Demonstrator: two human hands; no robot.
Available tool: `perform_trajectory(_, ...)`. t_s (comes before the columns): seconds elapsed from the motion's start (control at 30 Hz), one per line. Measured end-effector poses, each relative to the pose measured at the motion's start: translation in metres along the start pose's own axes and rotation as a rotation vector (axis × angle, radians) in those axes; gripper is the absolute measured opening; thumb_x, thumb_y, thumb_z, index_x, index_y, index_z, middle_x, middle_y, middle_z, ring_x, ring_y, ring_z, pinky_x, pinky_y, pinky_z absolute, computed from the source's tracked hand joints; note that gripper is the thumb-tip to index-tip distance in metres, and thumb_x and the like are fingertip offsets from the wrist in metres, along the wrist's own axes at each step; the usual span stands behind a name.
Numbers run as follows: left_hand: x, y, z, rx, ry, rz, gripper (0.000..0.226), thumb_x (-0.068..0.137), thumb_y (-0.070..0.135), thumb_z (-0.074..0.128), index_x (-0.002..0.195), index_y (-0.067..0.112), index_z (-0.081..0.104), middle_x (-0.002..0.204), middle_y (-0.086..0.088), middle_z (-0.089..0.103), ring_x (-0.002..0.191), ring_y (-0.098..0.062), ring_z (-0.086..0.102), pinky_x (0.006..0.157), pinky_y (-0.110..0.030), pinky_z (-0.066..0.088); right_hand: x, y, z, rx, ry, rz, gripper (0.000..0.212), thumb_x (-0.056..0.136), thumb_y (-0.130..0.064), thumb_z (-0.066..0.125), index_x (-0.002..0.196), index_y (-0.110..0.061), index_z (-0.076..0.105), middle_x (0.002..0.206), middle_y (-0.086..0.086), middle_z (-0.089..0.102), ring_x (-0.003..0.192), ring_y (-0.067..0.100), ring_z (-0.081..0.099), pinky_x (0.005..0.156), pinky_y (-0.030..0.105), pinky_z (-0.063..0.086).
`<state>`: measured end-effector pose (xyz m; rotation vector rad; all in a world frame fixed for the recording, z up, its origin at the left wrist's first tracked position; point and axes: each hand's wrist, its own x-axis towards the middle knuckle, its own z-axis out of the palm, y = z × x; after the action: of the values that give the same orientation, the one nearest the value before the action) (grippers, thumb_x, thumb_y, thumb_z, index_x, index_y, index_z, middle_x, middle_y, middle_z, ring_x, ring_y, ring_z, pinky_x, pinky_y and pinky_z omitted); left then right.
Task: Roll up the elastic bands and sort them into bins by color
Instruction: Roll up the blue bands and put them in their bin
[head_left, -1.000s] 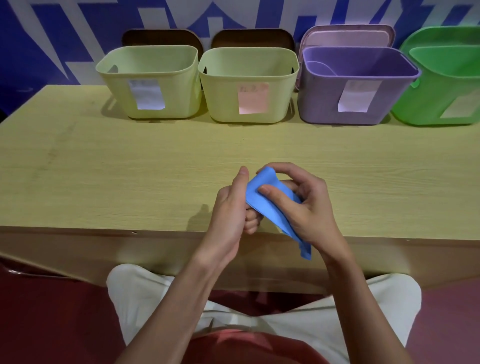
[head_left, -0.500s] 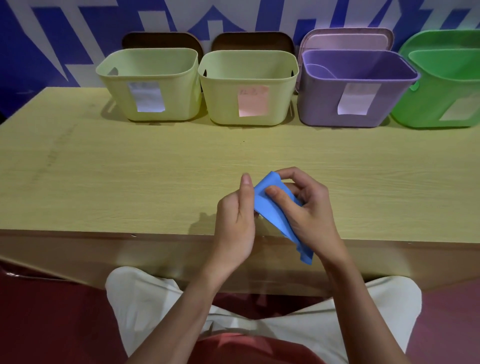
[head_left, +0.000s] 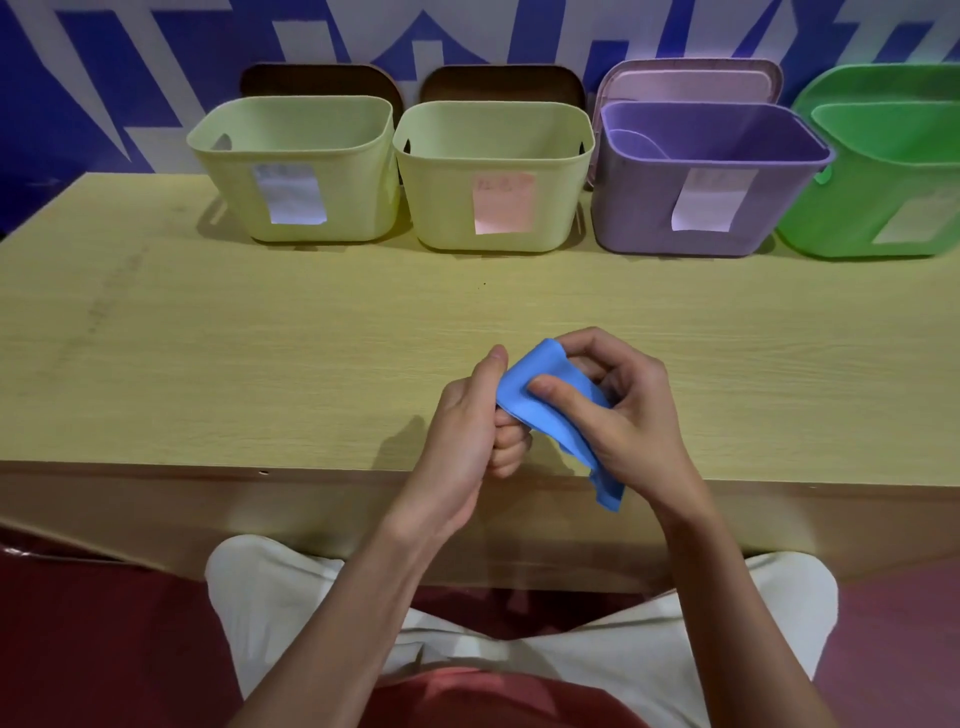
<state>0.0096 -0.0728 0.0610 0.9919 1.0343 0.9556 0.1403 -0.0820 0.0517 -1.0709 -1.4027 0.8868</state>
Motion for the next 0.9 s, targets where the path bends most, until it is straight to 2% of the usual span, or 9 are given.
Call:
perform_trajectory(0.07,0.003,-0.002,0.000,0.115,0.053,0.056,0.052,0.101,0.038,0.035,0.054,0.018,0.028,0.043,0.005,0.020,0.036,-0.009,0.017,0.039,-0.020,0.014,-0.002,0.001,-0.001,0.003,0.011,0.012,0.014,0.081,-0.017,0.073,0.089,-0.009,0.064,0.063,0.005,0.061,0.056,0.006,0.053,0.054,0.017,0.041)
perform_trajectory(0.13,0.005,-0.007,-0.002,0.232,0.096,0.184,0.058,0.102,0.042,0.033,0.055,0.008,0.032,0.044,0.004,0.026,0.039,-0.010,0.023,0.041,-0.022,0.020,-0.003,0.001,-0.001,0.015,0.010,0.029,0.014,0.081,-0.019,0.072,0.088,-0.010,0.065,0.064,-0.003,0.063,0.056,0.007,0.055,0.053,0.018,0.042)
perform_trajectory(0.2,0.005,-0.015,-0.004,0.341,0.119,0.330,0.063,0.098,0.052,0.031,0.060,0.003,0.035,0.048,0.004,0.031,0.045,-0.012,0.029,0.046,-0.029,0.024,-0.004,0.002,-0.002,0.007,0.004,0.033,0.012,0.082,-0.018,0.072,0.088,-0.011,0.065,0.066,-0.002,0.064,0.057,0.007,0.056,0.053,0.018,0.042)
perform_trajectory(0.33,0.006,-0.023,-0.007,0.472,0.146,0.513,0.050,0.094,0.053,0.028,0.058,0.019,0.036,0.049,0.008,0.033,0.048,-0.015,0.033,0.049,-0.043,0.030,-0.004,0.003,0.000,0.002,-0.001,0.030,0.010,0.082,-0.018,0.073,0.086,-0.013,0.065,0.069,-0.004,0.066,0.058,0.004,0.057,0.054,0.015,0.042)
perform_trajectory(0.4,0.006,-0.023,-0.006,0.484,0.163,0.537,0.051,0.095,0.049,0.026,0.057,0.017,0.034,0.048,0.007,0.032,0.047,-0.023,0.033,0.047,-0.045,0.028,-0.004,0.002,0.002,0.015,-0.003,0.041,0.013,0.081,-0.023,0.070,0.087,-0.013,0.065,0.072,-0.004,0.067,0.061,0.005,0.060,0.055,0.016,0.044)
perform_trajectory(0.5,0.005,-0.023,-0.003,0.407,0.174,0.485,0.060,0.096,0.050,0.027,0.057,0.005,0.034,0.048,0.002,0.032,0.046,-0.026,0.031,0.045,-0.039,0.025,-0.004,0.004,0.001,0.041,-0.029,0.055,0.012,0.085,-0.023,0.067,0.091,-0.012,0.065,0.077,-0.005,0.069,0.066,0.008,0.064,0.058,0.017,0.046)
perform_trajectory(0.63,0.005,-0.018,0.000,0.196,0.153,0.319,0.051,0.102,0.039,0.030,0.055,0.018,0.031,0.044,0.008,0.026,0.040,-0.009,0.023,0.042,-0.022,0.018,-0.003,0.005,-0.004,0.061,-0.052,0.083,0.007,0.087,-0.019,0.064,0.092,-0.015,0.067,0.078,-0.002,0.070,0.064,0.009,0.063,0.056,0.018,0.045)
perform_trajectory(0.77,0.005,-0.009,0.003,-0.043,0.046,0.112,0.048,0.103,0.034,0.031,0.058,0.018,0.028,0.042,0.007,0.016,0.034,-0.008,0.013,0.040,-0.020,0.011,0.001,0.004,-0.003,0.039,-0.031,0.063,0.011,0.085,-0.019,0.066,0.089,-0.009,0.066,0.074,-0.006,0.066,0.061,0.005,0.057,0.056,0.015,0.042)
perform_trajectory(0.9,0.006,-0.006,0.002,-0.091,-0.020,0.019,0.052,0.103,0.036,0.031,0.053,0.021,0.024,0.040,0.006,0.015,0.033,-0.008,0.011,0.039,-0.017,0.011,0.003,0.005,0.001,0.048,0.022,0.056,0.011,0.082,-0.022,0.070,0.082,-0.013,0.064,0.069,-0.011,0.063,0.059,0.001,0.054,0.054,0.013,0.040)
